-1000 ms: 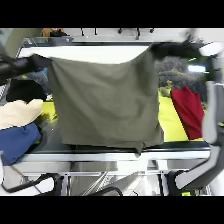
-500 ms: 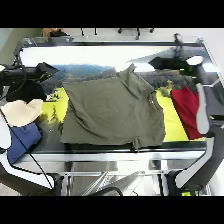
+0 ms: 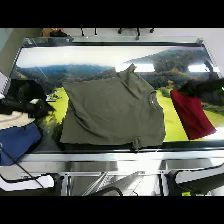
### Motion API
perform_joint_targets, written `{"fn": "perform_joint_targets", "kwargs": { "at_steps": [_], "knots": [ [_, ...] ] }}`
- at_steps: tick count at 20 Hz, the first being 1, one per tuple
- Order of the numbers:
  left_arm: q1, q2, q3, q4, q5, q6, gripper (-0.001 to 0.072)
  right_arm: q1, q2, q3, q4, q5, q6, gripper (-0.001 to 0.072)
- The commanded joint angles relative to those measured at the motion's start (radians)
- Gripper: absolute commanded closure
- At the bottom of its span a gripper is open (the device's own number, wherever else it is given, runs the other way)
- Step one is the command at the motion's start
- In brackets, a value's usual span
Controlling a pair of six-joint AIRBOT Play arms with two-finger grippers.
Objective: Fold the shirts.
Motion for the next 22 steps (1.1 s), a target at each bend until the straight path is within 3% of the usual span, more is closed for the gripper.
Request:
{"fn": "perform_joint_targets", "kwargs": {
  "at_steps": [1,6,11,16,17,18,19,22],
  "knots": [
    [0.014,0.069,-0.231,0.056,0.053,0.036,0.0191,-0.074,0.101,-0.259,-0.015,-0.026,-0.006,0.0467],
    [0.013,0.068,-0.322,0.089,0.171,0.039,0.0191,-0.076,0.109,-0.405,-0.015,-0.026,-0.059,0.0467],
    [0.000,0.068,-0.334,0.064,0.198,0.057,0.0191,-0.077,0.111,-0.413,-0.019,-0.021,-0.062,0.0466],
    [-0.134,0.068,-0.334,0.064,0.256,0.060,0.0192,-0.077,0.111,-0.437,-0.019,-0.020,-0.070,0.0459],
    [-0.153,0.068,-0.334,0.064,0.257,0.060,0.0209,-0.077,0.111,-0.452,-0.019,-0.021,-0.077,0.0445],
    [-0.166,0.068,-0.334,0.064,0.256,0.060,0.0369,-0.077,0.111,-0.472,-0.019,-0.026,-0.084,0.0381],
    [-0.171,0.068,-0.334,0.064,0.256,0.060,0.0460,-0.077,0.110,-0.493,-0.019,-0.040,-0.086,0.0345],
    [-0.171,0.068,-0.334,0.065,0.247,0.060,0.0482,-0.077,0.110,-0.543,-0.022,-0.086,-0.107,0.0350]
  ]
}}
